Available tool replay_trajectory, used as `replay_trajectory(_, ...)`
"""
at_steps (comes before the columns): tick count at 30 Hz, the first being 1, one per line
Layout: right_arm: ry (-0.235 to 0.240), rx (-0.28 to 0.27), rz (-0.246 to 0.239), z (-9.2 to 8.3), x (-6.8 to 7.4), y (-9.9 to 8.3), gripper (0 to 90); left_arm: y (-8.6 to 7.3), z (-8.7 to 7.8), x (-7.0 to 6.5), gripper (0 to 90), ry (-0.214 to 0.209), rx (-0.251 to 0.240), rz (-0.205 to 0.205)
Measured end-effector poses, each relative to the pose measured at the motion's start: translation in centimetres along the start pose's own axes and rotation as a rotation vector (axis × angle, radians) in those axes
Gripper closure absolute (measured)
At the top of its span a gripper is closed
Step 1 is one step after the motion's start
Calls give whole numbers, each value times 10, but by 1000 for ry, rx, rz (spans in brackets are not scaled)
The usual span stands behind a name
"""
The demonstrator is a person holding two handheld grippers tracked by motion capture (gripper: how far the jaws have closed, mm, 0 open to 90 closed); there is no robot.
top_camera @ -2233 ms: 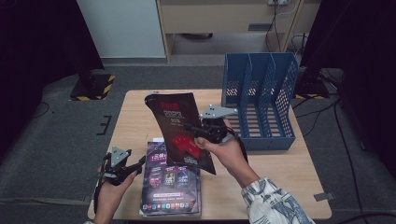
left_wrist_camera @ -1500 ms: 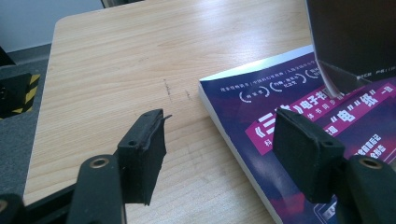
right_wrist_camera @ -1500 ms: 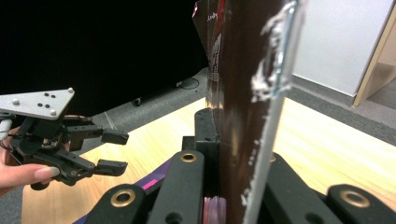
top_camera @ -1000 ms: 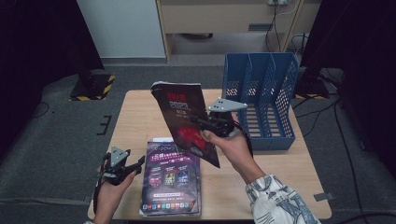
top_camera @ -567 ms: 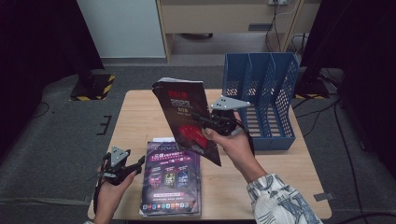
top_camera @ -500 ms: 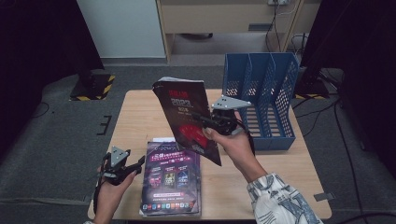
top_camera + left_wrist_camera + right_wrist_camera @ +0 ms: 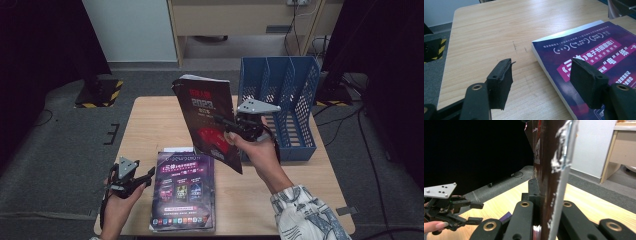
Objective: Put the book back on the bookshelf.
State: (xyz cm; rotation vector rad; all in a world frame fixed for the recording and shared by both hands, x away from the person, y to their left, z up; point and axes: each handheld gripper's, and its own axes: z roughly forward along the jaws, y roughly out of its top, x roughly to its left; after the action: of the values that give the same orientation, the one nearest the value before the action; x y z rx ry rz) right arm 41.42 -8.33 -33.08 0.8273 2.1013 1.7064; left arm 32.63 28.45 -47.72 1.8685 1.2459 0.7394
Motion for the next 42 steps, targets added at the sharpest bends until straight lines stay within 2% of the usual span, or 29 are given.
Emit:
replay_trajectory(25, -75, -27, 11, -25, -22, 9, 871, 0, 0, 0, 343, 7, 1, 7)
replay_trajectory(42, -93, -36, 16, -30, -27, 13, 871, 0, 0, 0, 342, 8, 0, 7)
